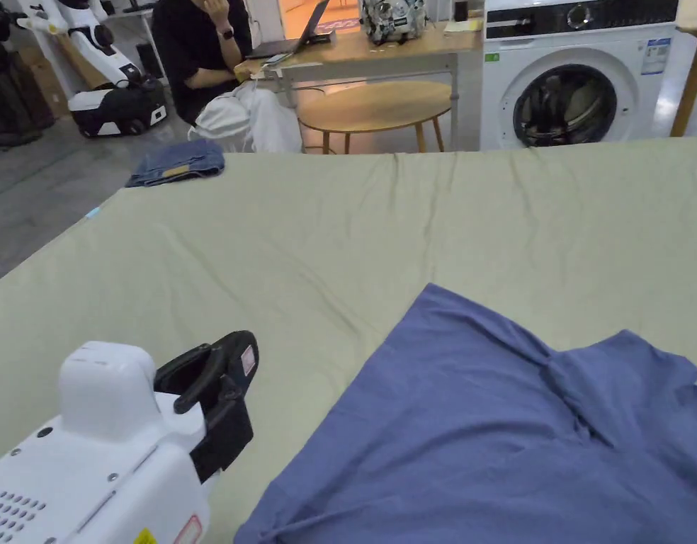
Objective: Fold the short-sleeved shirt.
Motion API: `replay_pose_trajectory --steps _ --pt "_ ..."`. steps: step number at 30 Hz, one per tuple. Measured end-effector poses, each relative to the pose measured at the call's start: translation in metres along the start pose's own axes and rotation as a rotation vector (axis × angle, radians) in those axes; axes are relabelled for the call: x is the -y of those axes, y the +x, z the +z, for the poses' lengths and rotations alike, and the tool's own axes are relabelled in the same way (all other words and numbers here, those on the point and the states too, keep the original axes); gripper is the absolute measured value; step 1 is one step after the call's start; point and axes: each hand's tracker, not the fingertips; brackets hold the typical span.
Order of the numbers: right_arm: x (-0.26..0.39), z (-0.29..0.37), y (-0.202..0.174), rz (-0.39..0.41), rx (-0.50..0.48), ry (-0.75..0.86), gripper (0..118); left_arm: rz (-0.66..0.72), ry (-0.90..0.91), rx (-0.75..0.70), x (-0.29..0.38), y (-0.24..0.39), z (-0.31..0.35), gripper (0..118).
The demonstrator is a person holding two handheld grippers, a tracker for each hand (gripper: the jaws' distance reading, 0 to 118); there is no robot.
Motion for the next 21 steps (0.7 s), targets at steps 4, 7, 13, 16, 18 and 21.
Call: replay_pose_trajectory --steps 4,7,13,16,18,21 --pt "0.008 -0.001 -0.001 -0.021 -0.009 -0.019 0 0.045 -0.190 -0.052 0.026 -0.024 -0.009 5" --pt "0.019 -0.001 0.005 -0.032 -0.015 -0.065 0 0.119 -0.369 -0.012 0.066 -0.052 -0.019 49" --pt "0.036 -0.002 0.020 -0.095 0.007 -0.145 0 0.193 -0.499 -0.068 0.135 -0.077 -0.038 51" --pt "0.041 -0.002 0.030 -0.122 0.028 -0.169 0 0.227 -0.570 -0.022 0.159 -0.077 -0.058 51" --pt "0.043 0.000 0.035 -0.138 0.040 -0.179 0 0.212 -0.627 -0.044 0.174 -0.077 -0.071 51" --pt "0.046 0.004 0.043 -0.158 0.057 -0.187 0 0.156 -0.585 -0.057 0.178 -0.067 -0.073 45"
